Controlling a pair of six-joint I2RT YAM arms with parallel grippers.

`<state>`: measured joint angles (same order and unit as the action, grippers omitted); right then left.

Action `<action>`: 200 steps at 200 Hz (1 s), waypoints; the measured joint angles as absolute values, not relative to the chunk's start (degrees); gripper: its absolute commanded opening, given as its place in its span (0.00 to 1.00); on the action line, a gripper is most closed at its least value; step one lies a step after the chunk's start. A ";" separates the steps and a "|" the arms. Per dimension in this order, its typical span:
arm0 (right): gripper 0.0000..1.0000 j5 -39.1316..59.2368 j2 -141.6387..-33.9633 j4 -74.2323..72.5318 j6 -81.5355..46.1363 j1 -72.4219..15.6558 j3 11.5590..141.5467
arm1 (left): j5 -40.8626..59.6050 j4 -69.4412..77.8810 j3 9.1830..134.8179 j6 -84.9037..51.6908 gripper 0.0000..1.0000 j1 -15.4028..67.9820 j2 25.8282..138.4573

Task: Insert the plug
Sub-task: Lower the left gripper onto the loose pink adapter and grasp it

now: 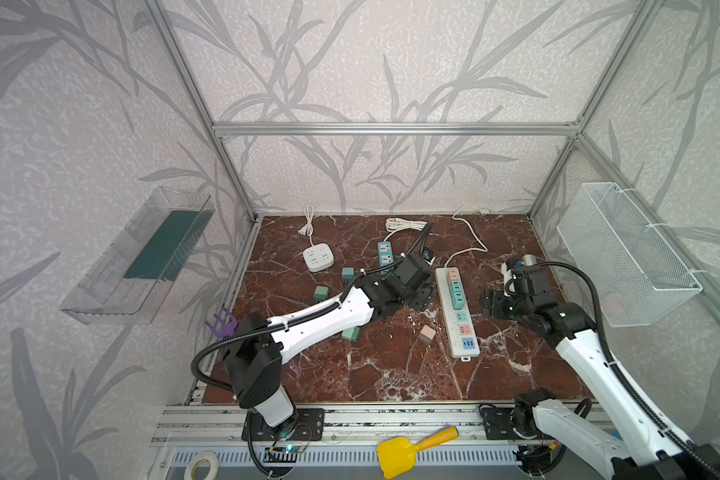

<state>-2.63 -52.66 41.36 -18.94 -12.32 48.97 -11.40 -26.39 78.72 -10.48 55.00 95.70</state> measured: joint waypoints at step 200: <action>0.83 6.46 -59.83 30.13 -22.44 -15.20 35.14 | 3.75 -35.07 79.15 -19.00 0.76 60.27 111.39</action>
<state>6.46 -59.83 30.13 -22.44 -15.20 35.14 3.75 -35.07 79.15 -19.00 60.27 111.39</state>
